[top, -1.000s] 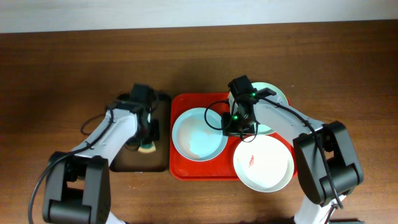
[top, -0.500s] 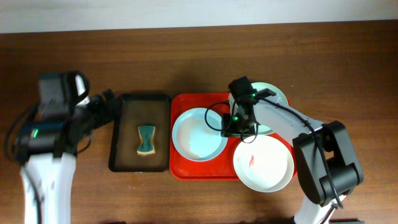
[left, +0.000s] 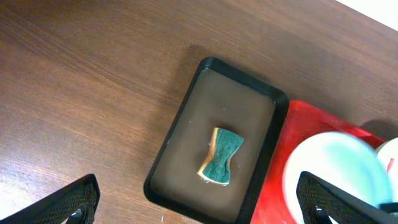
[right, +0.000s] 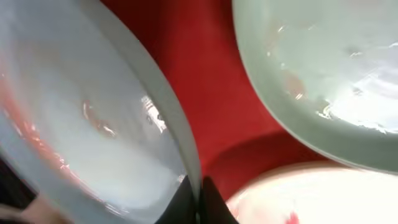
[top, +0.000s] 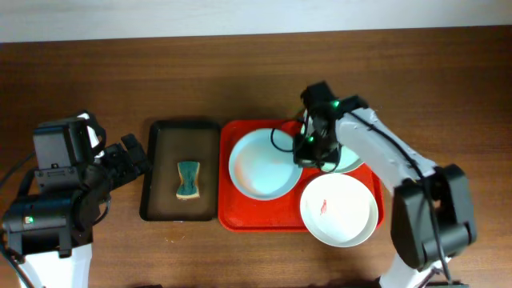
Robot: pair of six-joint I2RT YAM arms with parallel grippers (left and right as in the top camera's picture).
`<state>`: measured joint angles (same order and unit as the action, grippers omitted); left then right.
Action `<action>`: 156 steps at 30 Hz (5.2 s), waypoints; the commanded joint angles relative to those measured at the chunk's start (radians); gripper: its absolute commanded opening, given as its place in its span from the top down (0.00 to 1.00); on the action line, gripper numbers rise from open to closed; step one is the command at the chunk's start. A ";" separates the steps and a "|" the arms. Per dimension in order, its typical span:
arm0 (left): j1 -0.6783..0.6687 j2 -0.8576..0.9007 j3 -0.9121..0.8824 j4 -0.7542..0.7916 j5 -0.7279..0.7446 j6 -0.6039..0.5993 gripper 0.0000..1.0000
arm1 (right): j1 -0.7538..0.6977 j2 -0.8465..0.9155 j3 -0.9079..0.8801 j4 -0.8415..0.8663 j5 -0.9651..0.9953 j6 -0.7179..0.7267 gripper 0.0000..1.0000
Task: Clean dirty plates on tray and stack at the side
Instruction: 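Grasp the scrubbed plate with the right gripper and lift it, then carry the plate right and set it on the table beside the tray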
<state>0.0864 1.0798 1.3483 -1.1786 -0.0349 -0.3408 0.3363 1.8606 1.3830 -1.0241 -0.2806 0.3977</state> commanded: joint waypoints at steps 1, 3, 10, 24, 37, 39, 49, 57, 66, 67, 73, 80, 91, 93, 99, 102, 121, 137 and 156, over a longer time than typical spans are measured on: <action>0.004 -0.006 0.003 0.002 -0.014 -0.010 0.01 | -0.002 -0.067 0.139 -0.092 0.005 0.005 0.96; 0.004 -0.006 0.003 0.002 -0.014 -0.010 0.01 | 0.005 -0.067 0.174 -0.102 0.005 0.044 0.96; 0.004 -0.006 0.003 0.002 -0.014 -0.010 0.01 | 0.217 -0.058 0.188 0.130 0.239 0.297 0.96; 0.004 -0.006 0.003 0.002 -0.014 -0.010 0.01 | 0.521 0.036 0.260 0.370 0.800 0.075 0.96; 0.004 -0.006 0.003 0.002 -0.014 -0.010 0.01 | 0.652 0.034 0.375 0.700 1.157 -0.760 0.96; 0.004 -0.006 0.003 0.002 -0.014 -0.010 0.01 | 0.680 0.034 0.375 0.799 1.158 -0.928 0.96; 0.004 -0.006 0.003 0.002 -0.014 -0.010 0.01 | 0.712 0.034 0.375 0.958 1.288 -1.153 0.96; 0.004 -0.006 0.003 0.002 -0.014 -0.010 0.01 | 0.712 0.034 0.375 0.958 1.288 -1.153 0.96; 0.004 -0.006 0.003 0.002 -0.014 -0.010 0.01 | 0.724 0.034 0.375 0.962 1.288 -1.153 0.96; 0.004 -0.006 0.003 0.002 -0.014 -0.010 0.01 | 0.724 0.034 0.375 0.961 1.288 -1.153 0.96; 0.004 -0.006 0.003 0.002 -0.014 -0.010 0.01 | 0.723 0.035 0.375 0.922 1.288 -1.095 0.96; 0.004 -0.006 0.003 0.002 -0.014 -0.010 0.01 | 0.718 0.035 0.375 0.777 1.287 -0.927 0.96; 0.004 -0.006 0.003 0.002 -0.014 -0.010 0.01 | 0.574 0.037 0.374 0.239 0.966 -0.119 0.96; 0.004 -0.006 0.003 0.002 -0.014 -0.010 0.01 | 0.542 0.037 0.374 0.207 0.888 -0.038 0.96; 0.004 -0.006 0.003 0.002 -0.014 -0.010 0.01 | 0.300 -0.063 0.375 0.098 0.402 0.135 0.96; 0.004 -0.006 0.003 0.002 -0.014 -0.010 0.01 | 0.109 -0.113 0.375 0.030 0.142 0.135 0.96; 0.004 -0.006 0.003 0.002 -0.014 -0.010 0.01 | -0.858 -0.120 0.229 -0.385 0.363 0.055 0.96; 0.004 -0.006 0.003 0.002 -0.014 -0.010 0.01 | -0.952 -0.120 -0.237 0.203 0.179 0.055 0.96; 0.004 -0.006 0.003 0.002 -0.014 -0.010 0.01 | -0.951 -0.119 -0.237 0.154 0.011 -0.124 0.43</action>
<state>0.0864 1.0798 1.3483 -1.1790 -0.0383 -0.3408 -0.6159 1.7496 1.1534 -0.8425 -0.1768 0.4107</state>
